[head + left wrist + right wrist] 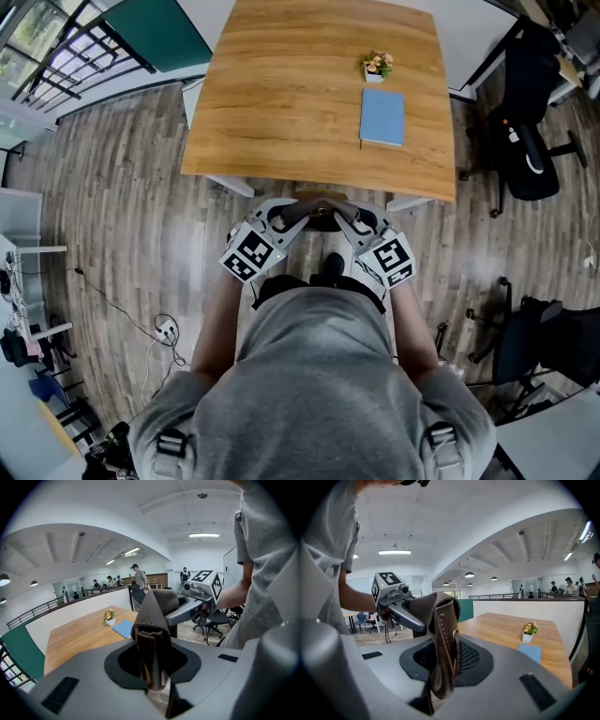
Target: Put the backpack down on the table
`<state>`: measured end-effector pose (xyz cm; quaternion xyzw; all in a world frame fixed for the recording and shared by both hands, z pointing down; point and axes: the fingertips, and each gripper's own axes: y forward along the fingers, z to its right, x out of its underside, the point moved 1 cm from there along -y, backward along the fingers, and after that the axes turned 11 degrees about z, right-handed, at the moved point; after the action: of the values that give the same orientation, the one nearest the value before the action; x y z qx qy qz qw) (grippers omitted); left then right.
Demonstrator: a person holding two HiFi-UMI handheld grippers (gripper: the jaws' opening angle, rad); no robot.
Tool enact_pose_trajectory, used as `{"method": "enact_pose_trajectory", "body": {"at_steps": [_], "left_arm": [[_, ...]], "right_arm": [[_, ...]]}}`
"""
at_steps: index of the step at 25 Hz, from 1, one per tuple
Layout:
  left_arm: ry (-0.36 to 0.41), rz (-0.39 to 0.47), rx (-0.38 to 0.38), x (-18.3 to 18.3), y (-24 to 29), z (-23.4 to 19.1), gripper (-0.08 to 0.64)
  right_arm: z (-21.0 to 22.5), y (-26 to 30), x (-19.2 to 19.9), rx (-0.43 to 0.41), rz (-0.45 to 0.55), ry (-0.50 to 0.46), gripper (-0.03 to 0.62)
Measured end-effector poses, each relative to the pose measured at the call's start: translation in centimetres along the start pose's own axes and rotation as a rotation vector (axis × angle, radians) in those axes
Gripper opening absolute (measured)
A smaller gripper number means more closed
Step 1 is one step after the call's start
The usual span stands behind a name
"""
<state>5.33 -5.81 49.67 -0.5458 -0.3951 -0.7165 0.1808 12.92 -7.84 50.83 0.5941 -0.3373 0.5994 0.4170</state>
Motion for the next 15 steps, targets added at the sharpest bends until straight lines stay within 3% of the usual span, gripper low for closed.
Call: {"method": "enact_pose_trajectory", "body": {"at_steps": [15], "left_arm": [[0.005, 0.010, -0.028, -1.0, 1.5, -0.8, 0.089]], "right_arm": [[1.8, -0.1, -0.7, -0.029, -0.009, -0.028, 0.072]]}}
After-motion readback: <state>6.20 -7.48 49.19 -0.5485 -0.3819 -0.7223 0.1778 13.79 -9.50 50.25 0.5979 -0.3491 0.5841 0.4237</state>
